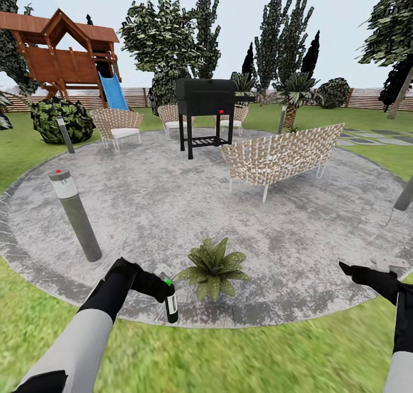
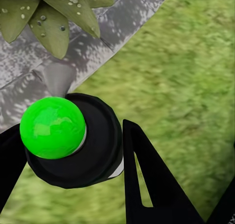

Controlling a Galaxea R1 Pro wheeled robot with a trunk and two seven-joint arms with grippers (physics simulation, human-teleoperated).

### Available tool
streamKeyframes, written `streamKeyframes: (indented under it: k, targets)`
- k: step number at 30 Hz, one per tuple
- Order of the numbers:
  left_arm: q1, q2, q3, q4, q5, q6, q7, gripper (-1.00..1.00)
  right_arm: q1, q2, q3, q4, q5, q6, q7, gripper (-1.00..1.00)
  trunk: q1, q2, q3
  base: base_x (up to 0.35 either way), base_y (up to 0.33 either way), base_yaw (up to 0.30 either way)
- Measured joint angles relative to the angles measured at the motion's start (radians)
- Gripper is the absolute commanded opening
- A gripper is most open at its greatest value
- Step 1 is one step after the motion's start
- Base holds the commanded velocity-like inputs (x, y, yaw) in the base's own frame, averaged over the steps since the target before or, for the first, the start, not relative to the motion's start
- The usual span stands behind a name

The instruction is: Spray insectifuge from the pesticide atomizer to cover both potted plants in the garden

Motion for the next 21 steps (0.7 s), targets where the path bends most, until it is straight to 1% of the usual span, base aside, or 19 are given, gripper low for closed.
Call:
streamKeyframes:
  k: [7,8,10,11,12,13,15,16,18,19,21]
  targets:
    - [-0.001,0.0,-0.002,-0.003,-0.002,-0.003,-0.002,-1.0,-0.001,0.0,0.007,0.008,0.0,0.0,0.001,1.0,0.0,0.0,0.0,0.0,0.0,0.0]
    - [-0.001,0.001,-0.003,-0.003,-0.003,-0.004,-0.002,-1.0,-0.001,0.0,0.026,0.008,-0.001,0.0,0.001,1.0,0.0,0.0,0.0,0.0,0.0,0.0]
    - [-0.001,0.001,-0.005,-0.003,-0.003,-0.005,-0.002,-1.0,-0.001,0.0,0.083,0.009,-0.002,0.001,0.002,1.0,0.0,0.0,0.0,0.0,0.0,0.0]
    - [-0.001,0.001,-0.016,-0.003,-0.003,-0.006,-0.002,-1.0,-0.001,-0.002,0.136,0.013,-0.005,0.001,0.002,1.0,0.0,0.0,0.0,0.0,0.0,0.0]
    - [-0.001,0.001,-0.034,-0.003,-0.003,-0.006,-0.002,-1.0,-0.001,-0.003,0.181,0.023,-0.007,0.001,0.003,1.0,0.0,0.0,0.0,0.0,0.0,0.0]
    - [-0.001,0.002,-0.051,-0.003,-0.003,-0.006,-0.002,-1.0,-0.001,-0.004,0.204,0.034,-0.007,0.001,0.003,1.0,0.0,0.0,0.0,0.0,0.0,0.0]
    - [-0.001,0.003,-0.081,-0.003,-0.003,-0.007,-0.002,-1.0,-0.001,-0.003,0.232,0.05,-0.007,0.001,0.003,1.0,0.0,0.0,0.0,0.0,0.0,0.0]
    - [-0.001,0.004,-0.091,-0.003,-0.003,-0.007,-0.002,-1.0,-0.001,-0.003,0.243,0.053,-0.008,0.001,0.003,1.0,0.0,0.0,0.0,0.0,0.0,0.0]
    - [-0.001,0.007,-0.103,-0.003,-0.003,-0.008,-0.001,-1.0,-0.001,-0.003,0.279,0.058,-0.009,0.001,0.003,1.0,0.0,0.0,0.0,0.0,0.0,0.0]
    - [-0.001,0.012,-0.106,-0.003,-0.004,-0.016,-0.002,-1.0,-0.001,-0.003,0.326,0.06,-0.01,0.001,0.004,1.0,0.0,0.0,0.0,0.0,0.0,0.0]
    - [-0.001,0.021,-0.108,-0.003,-0.004,-0.038,-0.002,-1.0,-0.001,-0.003,0.381,0.061,-0.01,0.002,0.008,1.0,0.0,0.0,0.0,0.0,0.0,0.0]
